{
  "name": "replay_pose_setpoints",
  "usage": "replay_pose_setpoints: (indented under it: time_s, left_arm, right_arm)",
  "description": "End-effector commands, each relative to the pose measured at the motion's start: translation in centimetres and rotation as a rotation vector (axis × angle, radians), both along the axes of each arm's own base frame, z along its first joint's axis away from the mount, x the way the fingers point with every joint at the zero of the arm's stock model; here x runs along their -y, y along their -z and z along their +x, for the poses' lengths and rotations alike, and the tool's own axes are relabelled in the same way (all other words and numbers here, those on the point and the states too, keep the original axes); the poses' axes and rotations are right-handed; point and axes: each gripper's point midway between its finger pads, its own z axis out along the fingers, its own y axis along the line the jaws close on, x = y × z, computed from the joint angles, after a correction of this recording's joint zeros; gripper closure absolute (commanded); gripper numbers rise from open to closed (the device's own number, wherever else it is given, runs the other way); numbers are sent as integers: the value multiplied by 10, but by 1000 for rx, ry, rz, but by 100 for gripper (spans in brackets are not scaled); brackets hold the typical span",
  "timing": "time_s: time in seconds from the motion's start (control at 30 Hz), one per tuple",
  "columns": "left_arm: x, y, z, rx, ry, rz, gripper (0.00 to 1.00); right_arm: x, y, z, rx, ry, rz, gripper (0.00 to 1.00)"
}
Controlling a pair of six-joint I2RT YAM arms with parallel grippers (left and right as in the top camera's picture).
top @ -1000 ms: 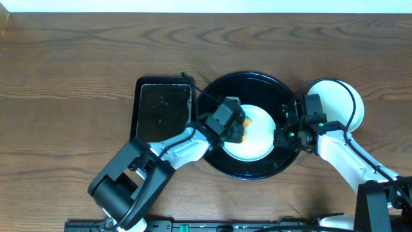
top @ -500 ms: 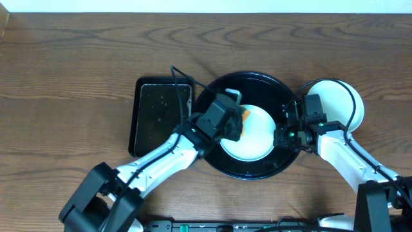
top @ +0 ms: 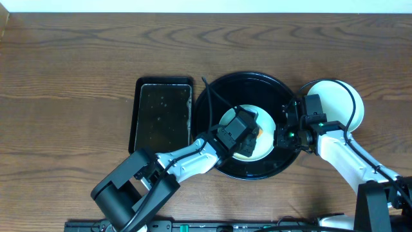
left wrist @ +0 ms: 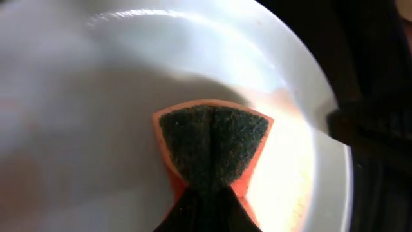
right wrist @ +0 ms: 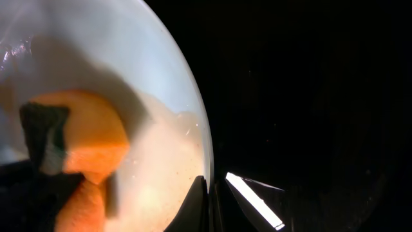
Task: Clean dirty plates on tray and stack at the side
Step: 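Scrub the white plate with the sponge while right gripper holds rim, then return the sponge with the left gripper to the black tray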
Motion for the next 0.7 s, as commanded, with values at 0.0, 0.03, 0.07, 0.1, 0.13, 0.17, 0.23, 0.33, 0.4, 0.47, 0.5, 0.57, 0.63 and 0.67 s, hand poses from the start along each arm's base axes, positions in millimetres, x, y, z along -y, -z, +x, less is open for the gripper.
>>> replay_pose_setpoints:
  time_s: [0.0, 0.03, 0.07, 0.1, 0.13, 0.17, 0.23, 0.33, 0.4, 0.47, 0.5, 0.57, 0.63, 0.67]
  left_arm:
    - [-32, 6, 27, 110, -56, 142, 92]
    - [-42, 6, 35, 129, -84, 170, 92]
    - [-52, 6, 43, 137, -116, 192, 92]
    - [-58, 7, 47, 131, -133, 198, 92]
    - [-65, 6, 52, 123, -151, 201, 92]
    - [-70, 6, 56, 114, -165, 205, 92]
    - [-80, 2, 63, 100, -189, 215, 92]
    - [-85, -15, 66, 115, -172, 231, 92]
    - [-87, -32, 64, 139, -155, 229, 92]
    - [-91, -53, 59, 152, -159, 215, 92]
    - [-93, -59, 57, 154, -160, 213, 92]
    - [-99, -70, 49, 151, -159, 216, 92]
    - [-108, -77, 41, 135, -161, 233, 92]
    - [-114, -79, 38, 125, -167, 247, 92]
  right_arm:
    - [1, 3, -4, -19, -6, -15, 99]
    - [1, 3, -5, -21, -6, -15, 99]
    - [1, 4, -5, -23, -6, -16, 99]
    - [2, 4, -6, -25, -6, -16, 99]
    - [2, 4, -6, -27, -6, -16, 99]
    - [2, 4, -6, -28, -6, -17, 99]
    - [2, 4, -7, -30, -6, -17, 99]
    - [2, 4, -7, -29, -6, -17, 99]
    - [2, 4, -7, -29, -6, -17, 99]
    - [2, 4, -7, -29, -6, -17, 98]
    - [2, 4, -6, -28, -6, -17, 99]
    - [2, 4, -5, -24, -6, -16, 96]
    - [1, 3, -4, -19, -6, -15, 82]
    - [1, 3, -4, -18, -6, -15, 77]
